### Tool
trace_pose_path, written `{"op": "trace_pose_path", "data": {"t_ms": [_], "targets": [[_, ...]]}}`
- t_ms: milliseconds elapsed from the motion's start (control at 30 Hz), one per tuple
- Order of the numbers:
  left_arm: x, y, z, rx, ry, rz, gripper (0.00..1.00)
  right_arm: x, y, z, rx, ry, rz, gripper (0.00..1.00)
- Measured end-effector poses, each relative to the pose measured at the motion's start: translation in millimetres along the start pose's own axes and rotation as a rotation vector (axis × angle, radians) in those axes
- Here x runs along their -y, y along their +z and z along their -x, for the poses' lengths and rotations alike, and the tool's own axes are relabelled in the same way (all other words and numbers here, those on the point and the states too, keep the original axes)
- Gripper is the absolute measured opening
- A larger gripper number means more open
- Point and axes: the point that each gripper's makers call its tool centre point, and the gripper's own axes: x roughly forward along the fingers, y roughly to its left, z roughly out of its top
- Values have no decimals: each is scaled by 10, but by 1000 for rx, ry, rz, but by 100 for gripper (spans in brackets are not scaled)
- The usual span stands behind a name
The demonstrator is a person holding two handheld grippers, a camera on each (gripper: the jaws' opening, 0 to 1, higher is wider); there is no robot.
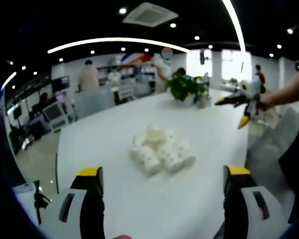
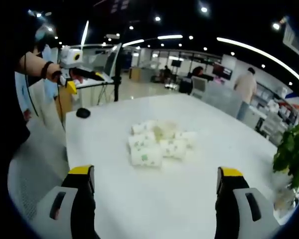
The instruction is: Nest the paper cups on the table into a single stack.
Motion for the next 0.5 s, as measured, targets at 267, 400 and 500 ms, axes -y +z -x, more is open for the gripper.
{"op": "trace_pose_path", "data": {"t_ms": [267,400,500], "targets": [[9,1,-3,-4,-5,-1,99,-17,0,-18,-1,9,-6,100],[7,23,1,-3,1,-4,99,-28,1,-29,1,16,-4,100],[15,44,4,4,1,-3,99,-41,-11,-38,-4,19,-6,100]]}}
